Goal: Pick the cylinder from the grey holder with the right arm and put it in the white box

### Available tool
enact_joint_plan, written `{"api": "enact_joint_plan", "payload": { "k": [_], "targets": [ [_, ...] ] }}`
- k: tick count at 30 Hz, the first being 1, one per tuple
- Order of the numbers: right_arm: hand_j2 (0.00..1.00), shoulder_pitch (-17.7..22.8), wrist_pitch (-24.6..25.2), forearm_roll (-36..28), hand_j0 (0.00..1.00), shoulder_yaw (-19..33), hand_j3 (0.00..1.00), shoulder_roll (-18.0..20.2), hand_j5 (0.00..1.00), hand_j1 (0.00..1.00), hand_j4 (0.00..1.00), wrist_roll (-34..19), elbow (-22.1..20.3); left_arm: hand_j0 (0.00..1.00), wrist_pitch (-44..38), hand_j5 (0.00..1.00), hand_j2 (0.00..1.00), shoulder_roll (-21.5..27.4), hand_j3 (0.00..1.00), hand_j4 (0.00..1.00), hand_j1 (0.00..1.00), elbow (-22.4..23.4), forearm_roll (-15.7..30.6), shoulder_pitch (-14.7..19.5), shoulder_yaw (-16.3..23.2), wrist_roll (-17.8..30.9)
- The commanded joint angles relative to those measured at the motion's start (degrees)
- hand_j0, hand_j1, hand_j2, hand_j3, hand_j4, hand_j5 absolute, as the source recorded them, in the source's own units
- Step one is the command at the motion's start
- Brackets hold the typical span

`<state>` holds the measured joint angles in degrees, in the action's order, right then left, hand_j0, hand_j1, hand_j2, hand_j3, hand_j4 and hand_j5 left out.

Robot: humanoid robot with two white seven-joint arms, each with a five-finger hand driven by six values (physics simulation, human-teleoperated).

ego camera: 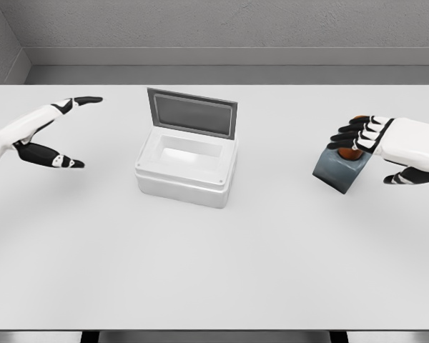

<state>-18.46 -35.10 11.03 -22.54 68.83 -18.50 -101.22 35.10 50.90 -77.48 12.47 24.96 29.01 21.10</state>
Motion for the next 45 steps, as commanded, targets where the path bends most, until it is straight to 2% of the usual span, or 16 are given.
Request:
{"api": "enact_joint_plan", "payload": {
  "k": [1,6,7,9,10,11,13,15,17,19,22,25,28,35,38,45],
  "targets": [
    [1.0,0.1,0.1,-0.2,1.0,0.1,1.0,0.0,1.0,1.0,1.0,0.0,0.0,1.0,-0.1,1.0,1.0,0.1,1.0,1.0,1.0,0.4,0.3,0.0,-0.4,0.0],
    [1.0,0.1,0.1,-0.2,1.0,2.8,1.0,-0.1,1.0,1.0,1.0,-0.1,0.1,1.0,-0.1,1.0,1.0,0.2,1.0,1.0,1.0,0.5,0.4,0.1,-0.4,0.0],
    [1.0,-0.3,0.1,-0.3,1.0,4.1,1.0,-0.2,1.0,1.0,1.0,-2.0,0.1,1.0,-0.1,1.0,1.0,0.2,1.0,1.0,1.0,0.5,0.5,0.0,-0.4,0.0],
    [0.99,-0.4,0.1,-3.1,0.99,6.0,0.99,-0.8,0.99,0.99,0.99,-10.5,0.1,1.0,-0.1,1.0,1.0,0.2,1.0,1.0,1.0,0.5,0.6,-0.1,-0.4,0.0],
    [0.99,-3.0,0.1,-4.5,0.99,5.8,0.99,-1.2,0.99,0.99,0.99,-13.3,0.2,1.0,-0.1,1.0,1.0,0.2,1.0,1.0,1.0,0.8,1.3,-0.1,-0.4,0.0],
    [0.99,-5.7,0.1,-5.3,0.99,5.6,0.99,-1.2,0.99,0.99,0.99,-15.2,1.0,1.0,-0.1,1.0,1.0,0.2,1.0,1.0,1.0,2.2,5.4,-0.2,-0.3,0.3],
    [0.99,-9.1,0.1,-4.4,0.99,4.9,0.99,-0.7,0.99,0.99,0.99,-15.4,2.1,1.0,-0.1,1.0,1.0,0.2,1.0,1.0,1.0,2.9,11.1,-0.1,-0.3,5.3],
    [0.99,-15.7,0.1,-4.5,0.99,-2.6,0.99,-0.8,0.99,0.99,0.99,-16.5,3.6,1.0,-0.1,1.0,1.0,0.2,1.0,1.0,1.0,2.9,11.7,0.5,-0.3,10.5],
    [0.99,-20.0,0.1,-3.2,0.99,-6.9,0.99,-1.3,0.99,0.99,0.99,-16.5,4.8,1.0,-0.1,1.0,1.0,0.1,1.0,1.0,1.0,3.0,13.5,1.1,-0.4,13.9],
    [0.99,-25.3,0.1,-1.5,0.99,-12.2,0.99,-4.0,0.99,0.99,0.99,-16.5,6.6,1.0,-1.9,1.0,1.0,-0.3,1.0,1.0,1.0,4.0,15.6,1.8,-0.3,13.9],
    [0.99,-32.3,0.1,2.4,0.99,-20.6,0.99,-8.9,0.99,0.99,0.99,-16.5,11.6,1.0,-5.9,1.0,1.0,-0.8,1.0,1.0,1.0,5.8,15.8,3.4,-0.3,13.9],
    [0.99,-35.6,0.1,5.2,0.99,-24.9,0.99,-9.4,0.99,0.99,0.99,-16.5,13.1,1.0,-9.9,1.0,1.0,-3.4,1.0,1.0,1.0,7.7,17.1,6.0,-0.2,13.9],
    [0.99,-35.9,0.1,9.3,0.99,-26.6,0.99,-10.2,0.99,0.99,0.99,-16.5,15.3,1.0,-11.1,1.0,1.0,-4.6,1.0,1.0,1.0,8.7,17.3,6.9,-0.1,13.9],
    [0.99,-36.4,0.1,11.2,0.99,-27.7,0.99,-10.4,0.99,0.99,0.99,-16.5,16.0,1.0,-12.3,1.0,1.0,-6.3,1.0,1.0,1.0,8.8,17.3,7.5,0.4,13.9],
    [0.99,-36.4,0.1,13.0,0.99,-27.7,0.99,-13.4,0.99,0.99,0.99,-16.5,18.5,1.0,-12.9,1.0,1.0,-6.7,1.0,1.0,1.0,8.8,17.3,7.6,0.4,13.9],
    [0.95,-36.4,0.1,13.8,0.95,-28.4,0.95,-14.9,0.95,0.95,0.95,-16.5,18.5,1.0,-12.9,1.0,1.0,-7.0,1.0,1.0,1.0,9.5,17.3,7.9,0.4,13.9]
  ]
}}
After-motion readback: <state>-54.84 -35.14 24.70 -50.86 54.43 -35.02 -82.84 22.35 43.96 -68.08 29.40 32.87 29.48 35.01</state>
